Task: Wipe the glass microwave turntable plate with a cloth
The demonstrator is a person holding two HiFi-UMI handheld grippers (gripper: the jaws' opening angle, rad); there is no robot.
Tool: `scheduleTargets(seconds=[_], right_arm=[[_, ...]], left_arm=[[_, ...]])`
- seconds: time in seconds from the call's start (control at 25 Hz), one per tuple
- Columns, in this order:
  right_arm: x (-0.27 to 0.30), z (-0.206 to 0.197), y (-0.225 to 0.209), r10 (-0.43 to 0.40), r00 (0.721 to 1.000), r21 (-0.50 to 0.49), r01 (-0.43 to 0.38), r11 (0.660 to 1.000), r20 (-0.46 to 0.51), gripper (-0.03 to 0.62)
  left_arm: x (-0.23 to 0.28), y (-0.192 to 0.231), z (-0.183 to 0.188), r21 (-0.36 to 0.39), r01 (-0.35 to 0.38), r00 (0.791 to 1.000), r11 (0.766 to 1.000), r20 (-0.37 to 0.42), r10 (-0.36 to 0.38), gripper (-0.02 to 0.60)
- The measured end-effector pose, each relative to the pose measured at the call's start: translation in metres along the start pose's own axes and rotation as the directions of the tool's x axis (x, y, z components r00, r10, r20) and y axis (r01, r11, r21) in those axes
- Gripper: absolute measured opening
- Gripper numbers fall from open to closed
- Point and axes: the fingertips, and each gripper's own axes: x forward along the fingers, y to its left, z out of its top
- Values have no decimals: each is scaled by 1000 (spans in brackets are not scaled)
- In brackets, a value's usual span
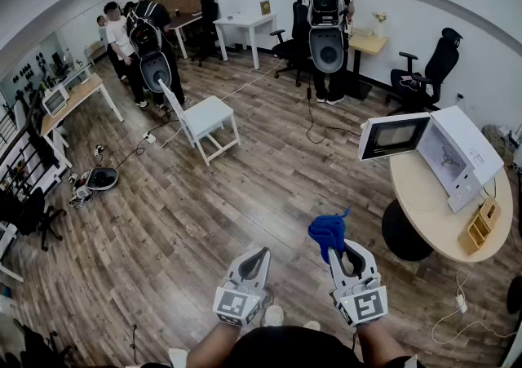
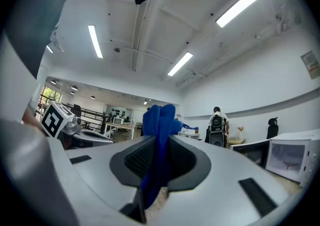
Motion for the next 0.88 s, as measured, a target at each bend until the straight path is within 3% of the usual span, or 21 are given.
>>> scheduleTargets(seconds=[0.4,0.88], right_arm=[[12,1,10,2,1000,-3,-2,1000,-6,66],[63,1,25,-40,999,88,38,995,13,72]], left_arm=[[-2,16,3,-8,9,1000,1000,4,-9,6],[4,67,1,-7,60,998,998,21,-60,6]])
